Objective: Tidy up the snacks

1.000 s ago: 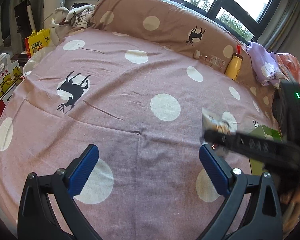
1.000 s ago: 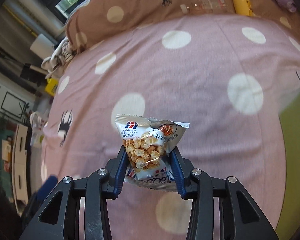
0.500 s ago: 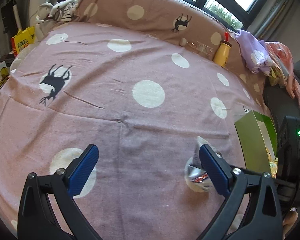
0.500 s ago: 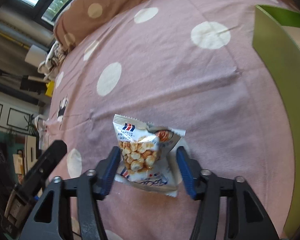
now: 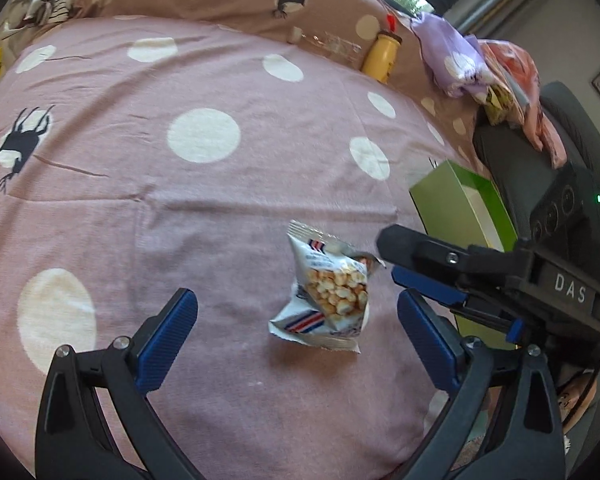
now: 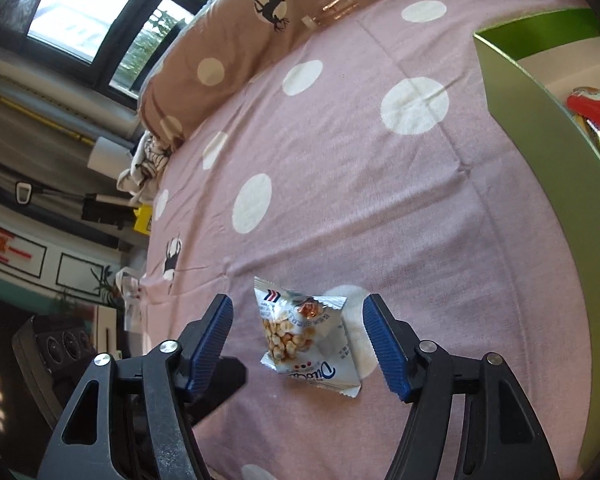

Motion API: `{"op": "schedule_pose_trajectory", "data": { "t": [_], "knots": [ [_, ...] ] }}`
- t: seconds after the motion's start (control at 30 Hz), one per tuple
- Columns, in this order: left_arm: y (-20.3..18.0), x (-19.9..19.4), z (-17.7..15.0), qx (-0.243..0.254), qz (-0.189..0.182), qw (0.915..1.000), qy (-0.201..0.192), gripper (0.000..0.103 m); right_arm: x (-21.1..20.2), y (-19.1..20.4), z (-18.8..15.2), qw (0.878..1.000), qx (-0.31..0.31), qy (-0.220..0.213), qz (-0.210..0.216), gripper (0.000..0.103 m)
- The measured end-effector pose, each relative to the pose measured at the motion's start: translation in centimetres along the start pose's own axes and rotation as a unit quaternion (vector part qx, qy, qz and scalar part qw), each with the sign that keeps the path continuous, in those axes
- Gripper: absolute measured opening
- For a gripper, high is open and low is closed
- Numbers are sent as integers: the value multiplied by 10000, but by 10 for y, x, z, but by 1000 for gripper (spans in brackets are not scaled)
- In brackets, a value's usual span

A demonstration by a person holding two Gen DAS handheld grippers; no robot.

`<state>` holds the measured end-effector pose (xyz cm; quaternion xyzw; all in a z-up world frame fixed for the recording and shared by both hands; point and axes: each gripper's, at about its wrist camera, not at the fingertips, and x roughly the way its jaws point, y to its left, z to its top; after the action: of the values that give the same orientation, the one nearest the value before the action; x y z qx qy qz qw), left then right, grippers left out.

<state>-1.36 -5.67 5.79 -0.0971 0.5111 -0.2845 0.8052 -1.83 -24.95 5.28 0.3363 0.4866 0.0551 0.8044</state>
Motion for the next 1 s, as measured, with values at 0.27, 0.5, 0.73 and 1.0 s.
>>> {"op": "schedule_pose_trajectory", "data": {
  "t": [0.27,0.5,0.73,1.0],
  "knots": [
    [-16,30,-8,343,131,9986,382,66,26,-5,-3,9984,71,542,171,64],
    [-22,31,-8,515,282,9982,157,55,37,3,-8,9982,-132,589,-4,51],
    [-56,-1,-5,959,309,9921,-753,53,-5,18,-7,9986,-490,-164,62,50],
    [-115,-26,2,1661,-185,9723,-1633,54,-86,17,-5,9851,-737,-1540,190,50]
  ]
}}
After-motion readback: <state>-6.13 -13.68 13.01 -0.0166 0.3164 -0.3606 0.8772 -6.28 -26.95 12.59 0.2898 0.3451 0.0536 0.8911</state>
